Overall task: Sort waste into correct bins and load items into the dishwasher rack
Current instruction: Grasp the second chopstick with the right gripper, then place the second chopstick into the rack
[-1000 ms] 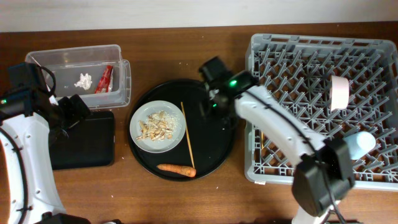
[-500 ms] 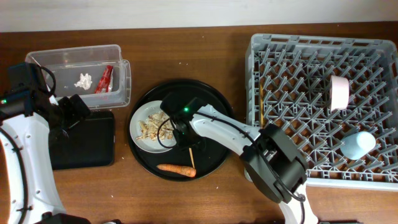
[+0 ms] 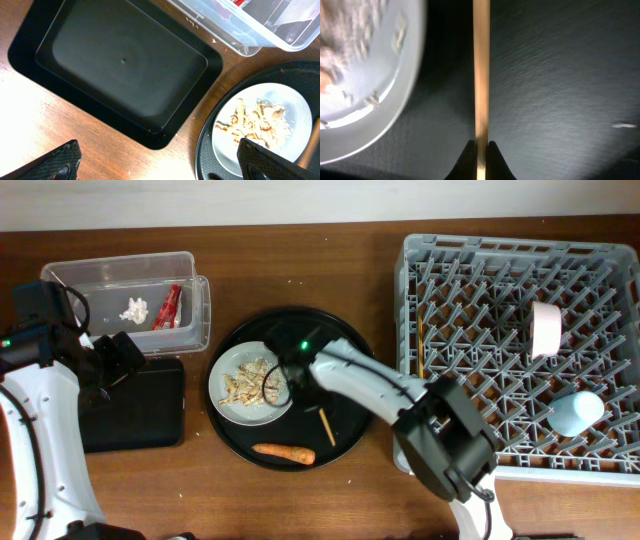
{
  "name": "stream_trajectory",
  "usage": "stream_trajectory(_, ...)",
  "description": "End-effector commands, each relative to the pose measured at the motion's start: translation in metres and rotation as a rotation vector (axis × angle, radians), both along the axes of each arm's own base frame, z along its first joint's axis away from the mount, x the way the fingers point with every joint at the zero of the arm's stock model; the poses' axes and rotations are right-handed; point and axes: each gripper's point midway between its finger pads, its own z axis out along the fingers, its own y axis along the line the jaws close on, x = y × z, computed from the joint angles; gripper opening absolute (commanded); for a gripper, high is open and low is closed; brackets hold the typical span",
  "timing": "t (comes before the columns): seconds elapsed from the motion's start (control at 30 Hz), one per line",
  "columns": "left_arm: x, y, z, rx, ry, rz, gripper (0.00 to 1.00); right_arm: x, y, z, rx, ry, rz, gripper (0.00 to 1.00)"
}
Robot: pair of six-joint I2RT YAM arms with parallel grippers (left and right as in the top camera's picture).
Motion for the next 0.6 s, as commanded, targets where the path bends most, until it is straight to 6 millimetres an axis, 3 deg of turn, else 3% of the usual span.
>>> stream_trajectory(0.0,0.000,0.001,0.003,-0.004,-0.013,0.017,0.99,0.054,-0.025,0.083,0.103,-0.170,-0.055,0.04)
stream_trajectory(0.1,0.000,0.001,0.003,-0.004,-0.013,0.017,0.99,0.077,-0.077,0.133,0.106,-0.252,-0.139,0.04)
stream_trajectory(0.13,0.000,0.001,0.003,-0.004,-0.013,0.017,0.99,0.081,-0.105,0.145,0.097,-0.263,-0.181,0.04)
stream_trajectory(0.17,0.000,0.001,0.003,-0.004,-0.013,0.017,0.99,0.081,-0.121,0.147,0.084,-0.256,-0.208,0.04)
stream_trajectory(0.23,0.000,0.001,0.003,-0.003,-0.014,0.017,0.99,0.078,-0.159,0.138,0.043,-0.195,-0.289,0.04)
stream_trajectory(0.3,0.000,0.001,0.003,-0.003,-0.014,0.017,0.99,0.073,-0.176,0.124,0.019,-0.149,-0.325,0.04)
stream_trajectory(0.4,0.000,0.001,0.003,-0.004,-0.013,0.017,0.99,0.061,-0.189,0.093,-0.025,-0.091,-0.343,0.04)
stream_trajectory(0.57,0.000,0.001,0.003,-0.004,-0.013,0.017,0.99,0.052,-0.193,0.073,-0.043,-0.061,-0.347,0.05)
